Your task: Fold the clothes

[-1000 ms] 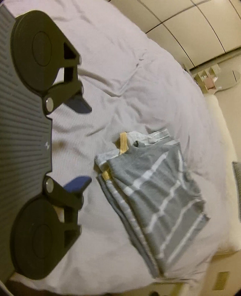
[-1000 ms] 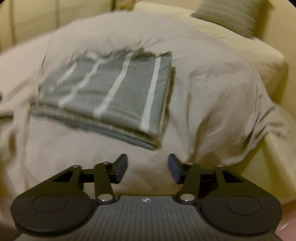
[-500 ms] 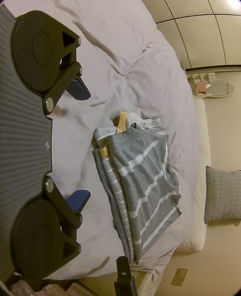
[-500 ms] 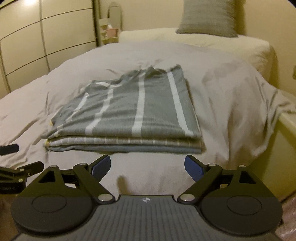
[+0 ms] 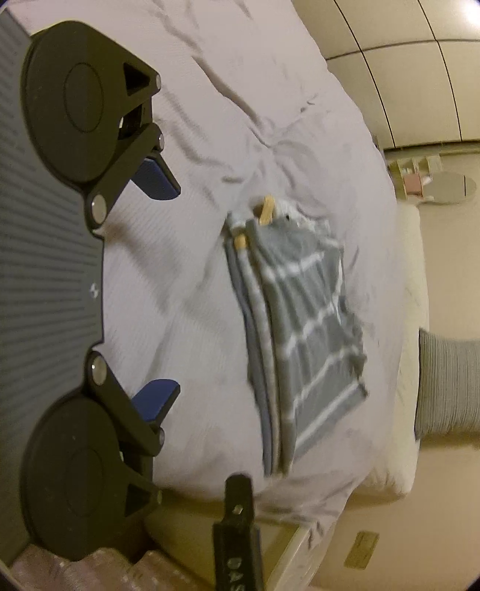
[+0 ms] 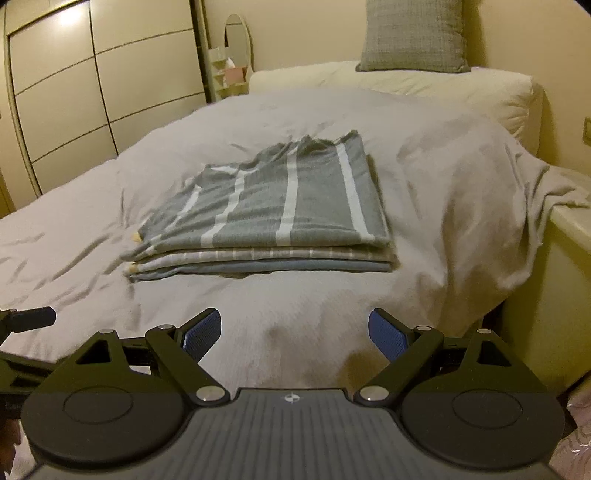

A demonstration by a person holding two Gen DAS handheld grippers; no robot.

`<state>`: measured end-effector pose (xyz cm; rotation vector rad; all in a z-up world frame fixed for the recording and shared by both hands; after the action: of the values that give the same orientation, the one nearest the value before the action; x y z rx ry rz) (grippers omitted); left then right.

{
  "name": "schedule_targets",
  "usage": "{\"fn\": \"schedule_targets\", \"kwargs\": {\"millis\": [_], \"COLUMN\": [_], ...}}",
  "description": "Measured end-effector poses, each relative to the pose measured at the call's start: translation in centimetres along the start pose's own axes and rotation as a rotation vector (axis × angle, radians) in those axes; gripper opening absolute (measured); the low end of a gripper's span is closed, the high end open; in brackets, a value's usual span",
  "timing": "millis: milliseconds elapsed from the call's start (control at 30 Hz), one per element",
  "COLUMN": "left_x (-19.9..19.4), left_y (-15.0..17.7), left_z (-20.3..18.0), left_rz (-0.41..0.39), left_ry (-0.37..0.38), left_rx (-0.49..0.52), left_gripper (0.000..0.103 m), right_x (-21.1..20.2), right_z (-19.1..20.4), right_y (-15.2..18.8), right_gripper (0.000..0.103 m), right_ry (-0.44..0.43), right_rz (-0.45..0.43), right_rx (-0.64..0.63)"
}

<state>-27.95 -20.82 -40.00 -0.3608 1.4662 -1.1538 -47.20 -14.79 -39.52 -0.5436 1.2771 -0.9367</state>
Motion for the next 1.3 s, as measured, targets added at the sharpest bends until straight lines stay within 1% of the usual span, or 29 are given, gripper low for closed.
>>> {"fn": "schedule_targets", "kwargs": {"millis": [67,167,267,333,433,600,900,1067,1300], "left_x": [-1.4,-3.1,-4.1,-4.6,-5.0,-5.4,-5.8,-5.8,-6.7], "left_y": [0.1,0.3,0.3,0.3,0.2,-0.2,-0.1,-0.1,-0.3], "left_z": [-0.7,-1.2,-1.5,-1.7,-2.0,-2.0,-1.4,-1.4,-1.9], "left_rz": [0.018,0.019,0.026,0.032,0.035,0.021,0.029,0.043,0.024], "left_ry": [-0.015,-0.032,-0.05,-0.056,-0.055,-0.074,-0.124,-0.115,-0.108], "left_rx": [0.001,-0.01,-0.033,-0.042,-0.037,-0.039,-0.037,-0.054,-0.061], "left_gripper": [0.102,0.102,0.102,0.102,0.102,0.102,0.102,0.102,0.102], "right_x": [-1.3,-2.8,-3.5,-4.1,-4.8,-5.2,-5.7,-6.1,-7.0], "right_z": [-0.1,0.0,0.1,0.2,0.4,0.6,0.6,0.7,0.2], "right_y": [0.0,-0.2,-0.3,-0.3,-0.2,0.1,0.9,1.3,1.8], "right_gripper": [0.089,0.089,0.089,0.089,0.089,0.089,0.089,0.089,0.089], "right_ry": [0.001,0.006,0.024,0.021,0.029,0.031,0.019,0.022,0.028], "right_rz": [0.0,0.001,0.035,0.04,0.035,0.038,0.055,0.055,0.053], "right_rx": [0.011,0.011,0.009,0.009,0.0,0.003,0.027,0.026,0.042]}}
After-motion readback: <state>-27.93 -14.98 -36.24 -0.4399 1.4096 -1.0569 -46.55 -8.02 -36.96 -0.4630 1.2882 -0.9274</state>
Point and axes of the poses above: each gripper's, at about its wrist camera, not at the fingertips, and x roughly the way its jaws point, z to its left, y to its underside, the point moved 6 cm from there along x, roughly the way its jaws point, and after that the axes turned 9 degrees about -y, right-handed, at the moved point
